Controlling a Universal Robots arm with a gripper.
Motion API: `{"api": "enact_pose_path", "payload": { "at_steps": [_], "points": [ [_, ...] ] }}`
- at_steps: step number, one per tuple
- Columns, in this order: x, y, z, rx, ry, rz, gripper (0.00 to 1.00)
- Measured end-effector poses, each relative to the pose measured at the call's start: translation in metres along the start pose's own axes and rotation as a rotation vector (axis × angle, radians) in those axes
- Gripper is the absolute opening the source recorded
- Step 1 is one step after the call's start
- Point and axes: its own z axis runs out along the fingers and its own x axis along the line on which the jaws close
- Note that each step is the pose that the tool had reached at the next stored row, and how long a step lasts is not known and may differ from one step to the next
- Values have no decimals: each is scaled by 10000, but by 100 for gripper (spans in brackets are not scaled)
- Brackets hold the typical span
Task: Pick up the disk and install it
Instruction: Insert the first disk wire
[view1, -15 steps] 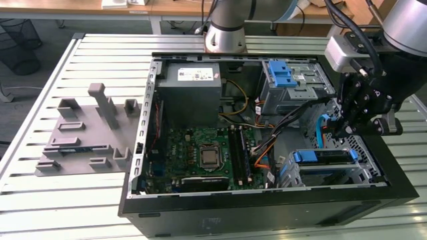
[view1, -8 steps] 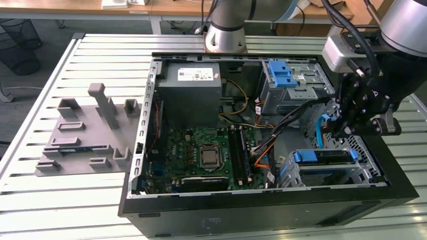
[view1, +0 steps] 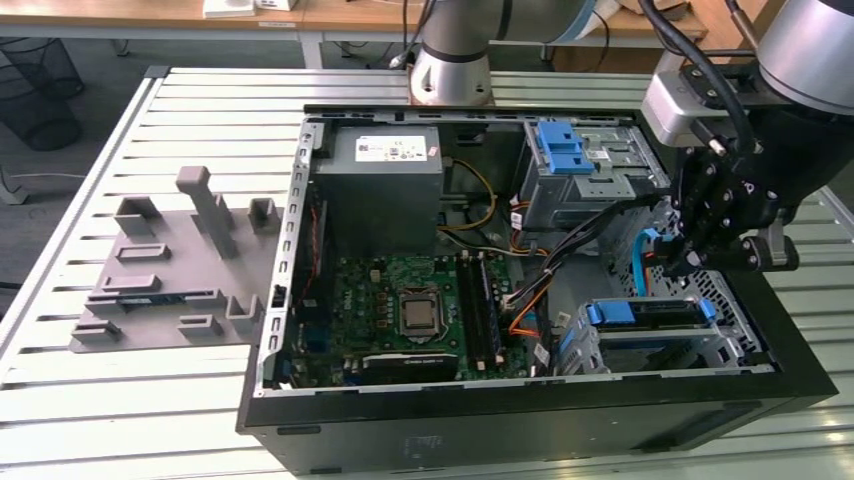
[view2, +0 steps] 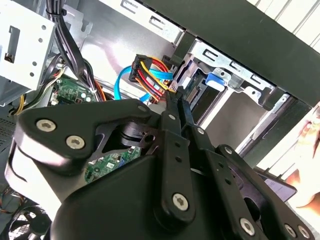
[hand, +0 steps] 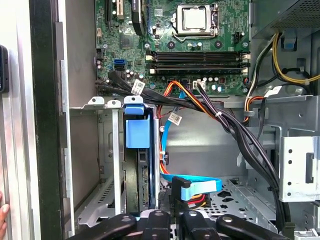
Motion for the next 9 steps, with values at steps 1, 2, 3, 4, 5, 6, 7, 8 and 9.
{"api": "enact_pose_path", "payload": {
  "at_steps": [1,2,3,4,5,6,7,8,9],
  "points": [
    [0,-1,0,0,0,1,16],
    [0,-2,1,0,-2,1,16],
    [0,-6,2,0,-3,0,16],
    [0,-9,2,-1,-2,-1,16],
    [1,-13,2,-2,-3,0,16],
    [3,-18,2,-9,-2,0,16],
    [8,-27,2,-34,0,2,16],
    [13,-35,3,-79,3,4,16],
    [16,-39,5,-136,3,5,16]
  ]
}}
